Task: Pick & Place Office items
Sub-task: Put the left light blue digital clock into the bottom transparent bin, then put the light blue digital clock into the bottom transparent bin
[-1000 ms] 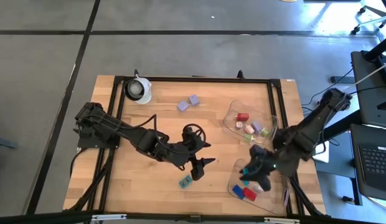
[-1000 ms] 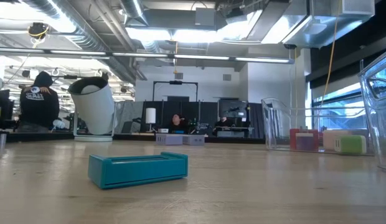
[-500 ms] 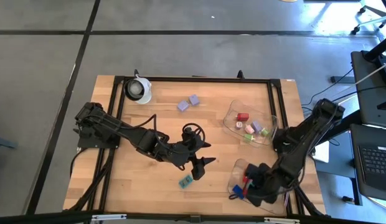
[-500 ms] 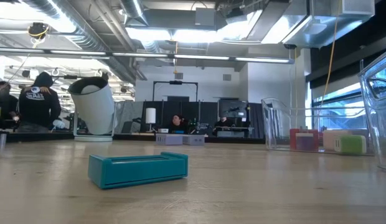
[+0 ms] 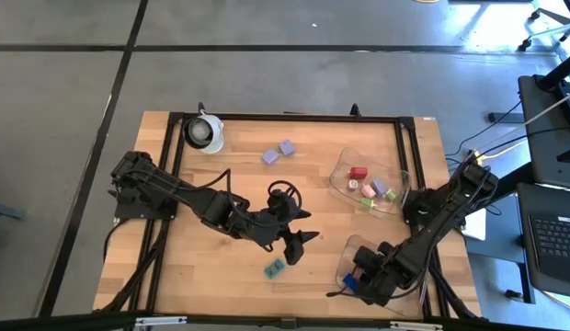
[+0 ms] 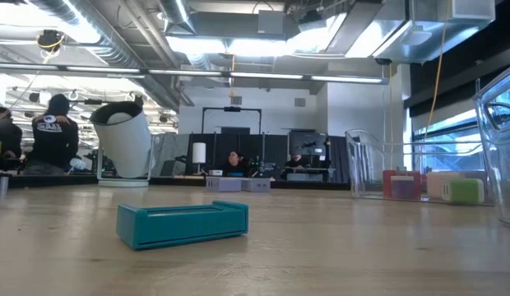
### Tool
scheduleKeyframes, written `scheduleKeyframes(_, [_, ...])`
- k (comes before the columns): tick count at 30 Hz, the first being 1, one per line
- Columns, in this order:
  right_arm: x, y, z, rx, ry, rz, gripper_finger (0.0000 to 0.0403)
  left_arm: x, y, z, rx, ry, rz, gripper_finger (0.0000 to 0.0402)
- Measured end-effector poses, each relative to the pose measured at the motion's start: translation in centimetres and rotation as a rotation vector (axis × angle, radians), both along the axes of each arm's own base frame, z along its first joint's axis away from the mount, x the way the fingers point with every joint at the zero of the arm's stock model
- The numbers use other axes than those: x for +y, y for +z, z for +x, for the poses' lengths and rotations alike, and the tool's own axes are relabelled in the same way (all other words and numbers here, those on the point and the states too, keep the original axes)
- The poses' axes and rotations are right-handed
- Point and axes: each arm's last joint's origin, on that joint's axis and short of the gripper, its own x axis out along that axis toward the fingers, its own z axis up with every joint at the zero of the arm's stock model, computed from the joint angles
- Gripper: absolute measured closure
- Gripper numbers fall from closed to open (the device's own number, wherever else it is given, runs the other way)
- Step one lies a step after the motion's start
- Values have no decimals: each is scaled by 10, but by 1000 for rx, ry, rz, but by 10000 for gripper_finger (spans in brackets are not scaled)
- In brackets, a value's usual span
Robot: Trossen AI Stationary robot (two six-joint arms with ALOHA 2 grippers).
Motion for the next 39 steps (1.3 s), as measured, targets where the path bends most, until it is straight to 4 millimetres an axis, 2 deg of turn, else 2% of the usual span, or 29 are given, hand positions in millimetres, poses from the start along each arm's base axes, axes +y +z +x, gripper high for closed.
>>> scheduleKeyframes(14, [-3, -6, 1, 7, -3, -64, 236, -3, 0, -1, -5, 4, -24, 139])
scheduleKeyframes(18, [-3, -6, 1, 9, -6, -61, 213, -3, 0, -1, -5, 4, -24, 139])
scheduleKeyframes(27, [-3, -3, -1, 44, -3, -19, 132, -3, 0, -1, 1, -19, -35, 139])
scheduleKeyframes(32, [-7, 15, -3, 24, 4, 54, 107, -5, -4, -3, 59, -96, -57, 139])
scheduleKeyframes(39, [-23, 61, -12, -158, -19, 126, 103, -1, -28, -18, 331, -38, -71, 139])
